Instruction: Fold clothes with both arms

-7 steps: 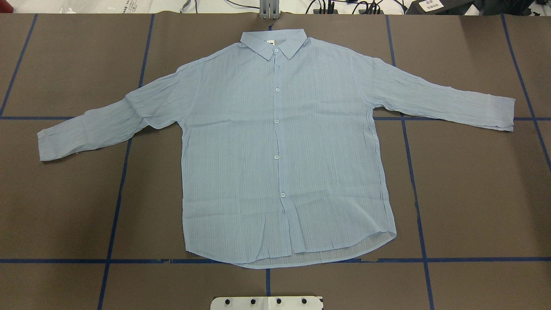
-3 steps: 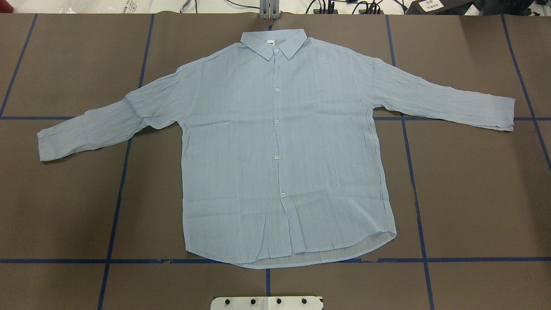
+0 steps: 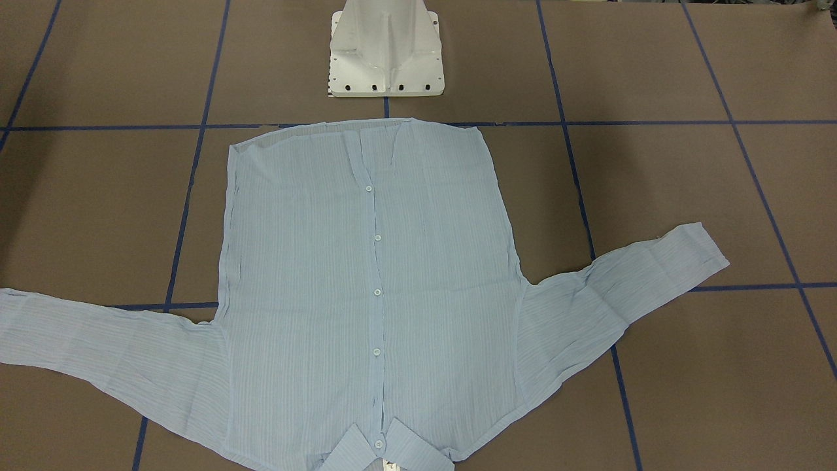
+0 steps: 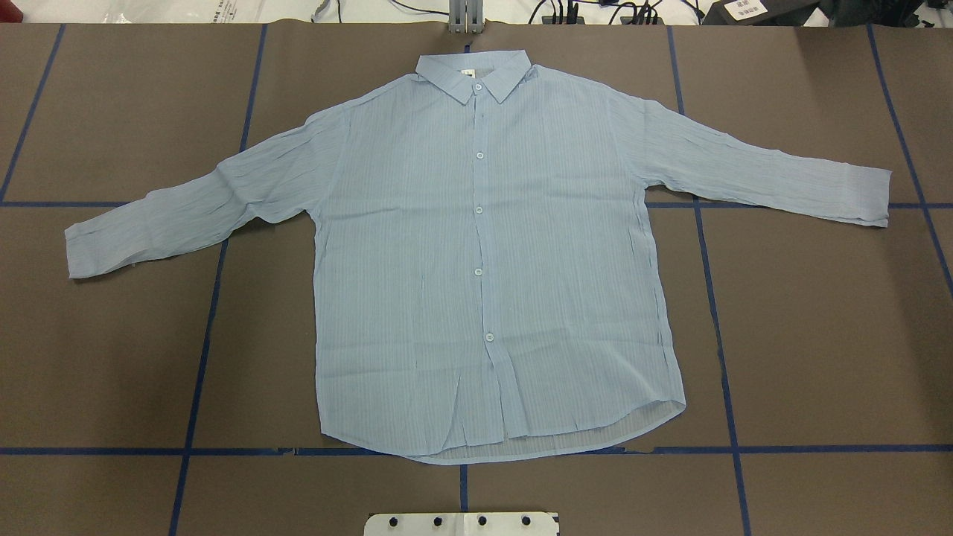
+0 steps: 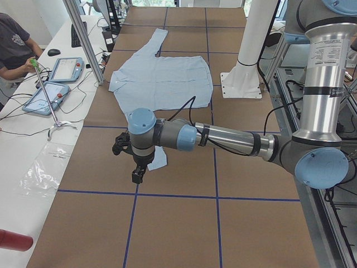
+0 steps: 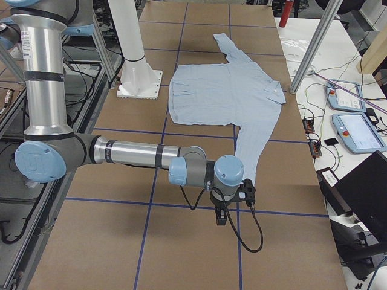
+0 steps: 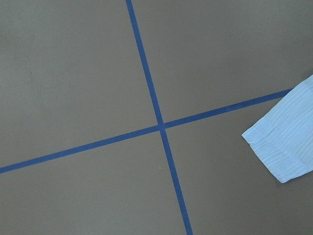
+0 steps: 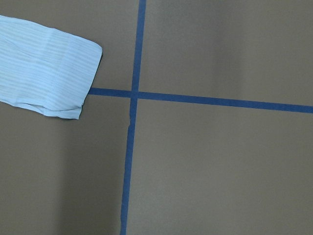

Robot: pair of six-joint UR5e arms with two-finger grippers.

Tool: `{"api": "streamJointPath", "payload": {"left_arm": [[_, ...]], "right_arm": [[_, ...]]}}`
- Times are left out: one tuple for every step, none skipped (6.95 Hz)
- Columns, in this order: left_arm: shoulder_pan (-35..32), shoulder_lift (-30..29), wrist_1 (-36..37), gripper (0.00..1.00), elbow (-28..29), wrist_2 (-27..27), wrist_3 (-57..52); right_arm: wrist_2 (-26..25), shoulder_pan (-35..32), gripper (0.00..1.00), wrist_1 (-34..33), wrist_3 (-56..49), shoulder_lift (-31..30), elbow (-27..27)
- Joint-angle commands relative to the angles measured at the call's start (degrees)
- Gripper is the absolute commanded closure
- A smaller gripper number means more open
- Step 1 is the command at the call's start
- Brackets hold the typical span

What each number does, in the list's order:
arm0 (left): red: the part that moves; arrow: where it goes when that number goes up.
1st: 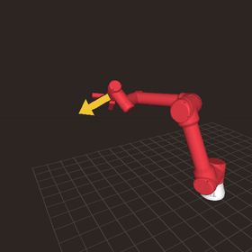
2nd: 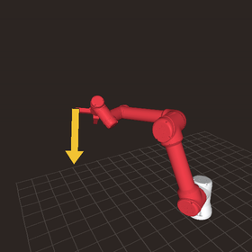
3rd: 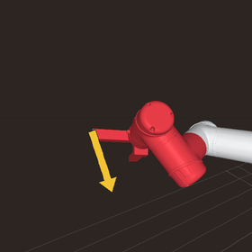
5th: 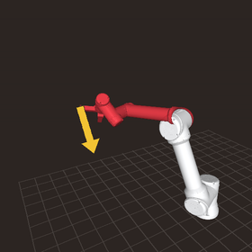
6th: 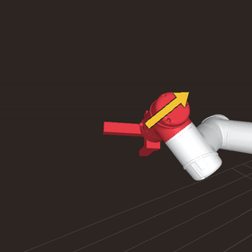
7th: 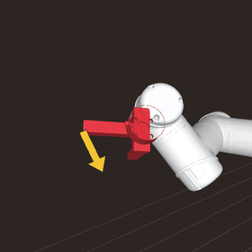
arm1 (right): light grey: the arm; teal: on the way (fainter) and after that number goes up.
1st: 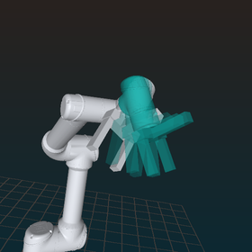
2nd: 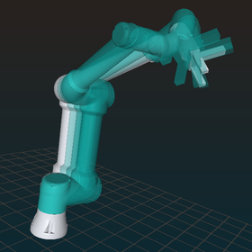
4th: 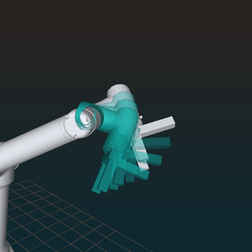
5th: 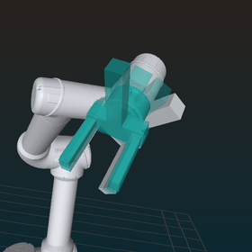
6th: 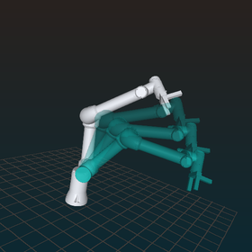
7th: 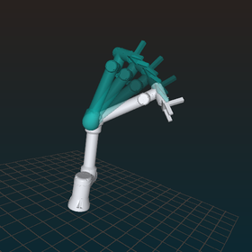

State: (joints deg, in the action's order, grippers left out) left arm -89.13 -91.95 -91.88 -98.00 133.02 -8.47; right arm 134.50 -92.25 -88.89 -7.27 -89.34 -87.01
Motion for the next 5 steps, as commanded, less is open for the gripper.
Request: {"api": "streamJointPath", "payload": {"left_arm": [[0.4, 0.2, -7.2, 0.00, 0.5, 2.8, 0.5], [0.6, -0.2, -7.9, 0.00, 2.5, 2.7, 0.5], [0.6, -2.3, -9.6, 0.00, 2.5, 2.6, 0.8], [0.5, -2.8, -9.9, 0.00, 2.6, 2.8, 0.7], [0.5, -2.8, -9.9, 0.00, 2.6, 2.8, 0.6]], "right_arm": [[0.5, 0.8, 0.00, 8.1, 1.9, 1.2, 3.4], [0.8, 2.5, 0.00, 16.1, 2.0, 1.4, 6.2], [0.6, 3.6, 0.00, 24.6, 2.3, 2.4, 10.1], [0.2, 5.7, 0.00, 30.3, 6.7, 3.0, 11.5], [-0.3, 7.6, 0.00, 31.7, 9.2, 4.0, 11.7]]}}
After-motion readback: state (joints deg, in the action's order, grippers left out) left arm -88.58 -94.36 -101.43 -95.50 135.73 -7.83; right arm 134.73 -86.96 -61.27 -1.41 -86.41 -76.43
